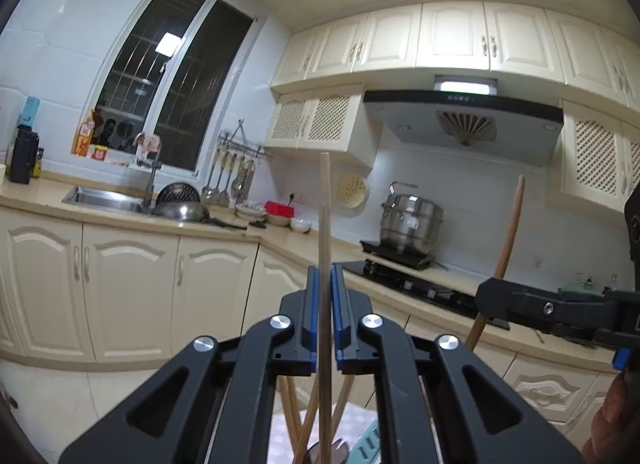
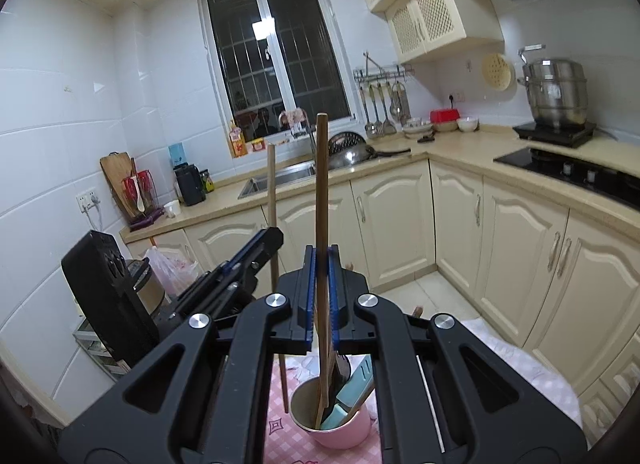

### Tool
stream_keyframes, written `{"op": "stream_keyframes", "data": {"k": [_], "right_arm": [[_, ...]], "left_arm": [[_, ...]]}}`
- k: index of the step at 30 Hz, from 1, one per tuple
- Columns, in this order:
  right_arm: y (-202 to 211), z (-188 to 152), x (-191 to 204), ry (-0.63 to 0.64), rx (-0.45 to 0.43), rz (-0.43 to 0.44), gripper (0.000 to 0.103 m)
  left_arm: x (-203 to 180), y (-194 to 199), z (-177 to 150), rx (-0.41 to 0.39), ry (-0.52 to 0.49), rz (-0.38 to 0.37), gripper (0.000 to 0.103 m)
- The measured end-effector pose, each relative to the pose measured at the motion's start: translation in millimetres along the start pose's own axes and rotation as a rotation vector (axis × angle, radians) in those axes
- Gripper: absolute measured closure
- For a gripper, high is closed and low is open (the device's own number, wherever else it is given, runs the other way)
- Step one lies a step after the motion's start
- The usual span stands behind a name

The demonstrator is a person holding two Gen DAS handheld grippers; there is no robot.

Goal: Organize utensils
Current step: 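Lower both chopsticks into the pink cup and open both tools, then move both tools back down toward the remaining chopsticks on the cloth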

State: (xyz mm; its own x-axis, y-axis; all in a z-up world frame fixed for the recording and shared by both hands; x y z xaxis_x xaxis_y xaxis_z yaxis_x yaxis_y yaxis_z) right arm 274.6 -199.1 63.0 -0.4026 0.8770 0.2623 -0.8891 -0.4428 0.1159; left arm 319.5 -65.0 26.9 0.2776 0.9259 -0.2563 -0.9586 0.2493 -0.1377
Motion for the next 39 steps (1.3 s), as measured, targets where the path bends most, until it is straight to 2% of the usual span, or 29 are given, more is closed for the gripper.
{"op": "stream_keyframes", "data": {"k": [4,5,6,7,8,9,10,11,12,13,15,19,24,31,39], "right_arm": [[-14,-27,-11,-0.031,0.082,-0.012,0.095],[-15,-33,-13,-0.039,0.100,-0.019,0.094],[-14,-38,-19,-0.057,0.113,-0.030,0.081],[-10,-40,-24,-0.076,0.107,-0.038,0.050],[-1,-39,-30,-0.100,0.075,-0.051,0.035],[5,-37,-33,-0.111,0.044,-0.059,0.029],[13,-35,-36,-0.121,0.014,-0.071,0.029],[22,-33,-41,-0.132,-0.003,-0.084,0.029],[26,-32,-45,-0.140,-0.011,-0.093,0.024],[33,-32,-49,-0.152,-0.022,-0.110,0.013],[44,-31,-56,-0.163,-0.034,-0.139,0.006],[57,-43,-69,-0.174,0.004,-0.212,0.006],[72,-62,-78,-0.207,0.052,-0.244,0.006],[88,-88,-81,-0.224,0.120,-0.275,0.006],[99,-112,-76,-0.221,0.181,-0.290,0.006]], "left_arm": [[8,-1,-28,0.035,0.003,0.019,0.096],[10,0,-34,0.056,-0.010,0.021,0.086],[12,3,-39,0.073,-0.021,0.023,0.064],[13,6,-41,0.078,-0.022,0.024,0.053],[16,12,-40,0.077,-0.011,0.025,0.037],[19,17,-37,0.074,-0.004,0.027,0.029],[21,20,-36,0.075,-0.005,0.028,0.025],[22,25,-33,0.077,-0.015,0.029,0.017],[22,29,-32,0.080,-0.024,0.030,0.010],[22,33,-30,0.090,-0.037,0.030,0.009],[21,41,-27,0.119,-0.063,0.033,0.004],[16,53,-25,0.167,-0.123,0.064,0.004],[10,71,-27,0.222,-0.168,0.073,0.004],[7,100,-36,0.280,-0.170,0.047,0.004],[2,116,-50,0.333,-0.160,0.022,0.004]]}}
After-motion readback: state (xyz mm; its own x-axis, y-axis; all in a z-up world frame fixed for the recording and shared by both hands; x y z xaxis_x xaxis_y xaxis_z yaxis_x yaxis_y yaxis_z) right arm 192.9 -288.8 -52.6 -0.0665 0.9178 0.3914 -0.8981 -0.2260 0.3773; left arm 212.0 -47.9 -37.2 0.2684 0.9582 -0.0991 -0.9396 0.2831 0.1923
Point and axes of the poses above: each gripper's, at about its wrist camera, not at the fingertips, and y roughly against the way its jaws point, x to its left, z to its top, the point moved 5 cm from there along -y, roughly the way its jaws point, and after that the axes turned 11 degrees about -x, right-handed, at the moved point
